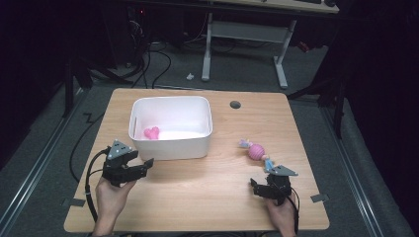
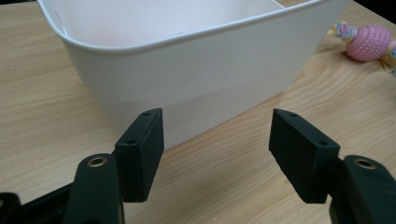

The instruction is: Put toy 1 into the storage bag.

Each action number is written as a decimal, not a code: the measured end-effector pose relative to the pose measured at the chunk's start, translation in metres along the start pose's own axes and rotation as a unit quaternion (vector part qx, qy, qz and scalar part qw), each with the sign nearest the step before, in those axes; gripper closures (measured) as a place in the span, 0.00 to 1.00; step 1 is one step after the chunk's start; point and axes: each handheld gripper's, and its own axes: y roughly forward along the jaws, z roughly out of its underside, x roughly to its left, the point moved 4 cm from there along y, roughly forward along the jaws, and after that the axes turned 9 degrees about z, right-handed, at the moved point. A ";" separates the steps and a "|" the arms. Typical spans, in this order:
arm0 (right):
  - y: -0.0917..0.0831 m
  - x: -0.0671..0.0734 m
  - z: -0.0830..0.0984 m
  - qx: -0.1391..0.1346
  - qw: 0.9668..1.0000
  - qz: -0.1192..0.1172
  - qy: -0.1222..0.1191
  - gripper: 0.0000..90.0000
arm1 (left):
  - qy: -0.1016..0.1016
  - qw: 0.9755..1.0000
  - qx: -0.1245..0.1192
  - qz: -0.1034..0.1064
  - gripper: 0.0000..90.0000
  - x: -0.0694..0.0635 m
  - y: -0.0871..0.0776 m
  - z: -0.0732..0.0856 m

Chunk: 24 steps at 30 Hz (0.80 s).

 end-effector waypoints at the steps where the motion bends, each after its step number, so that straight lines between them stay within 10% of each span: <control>1: 0.000 0.000 0.000 0.000 1.000 0.000 0.000 0.18 | 0.001 1.000 0.001 0.000 0.40 0.000 0.001 0.001; 24: 0.000 0.000 0.000 0.001 1.000 -0.001 0.000 0.19 | -0.005 1.000 0.021 0.005 0.41 -0.005 0.035 0.035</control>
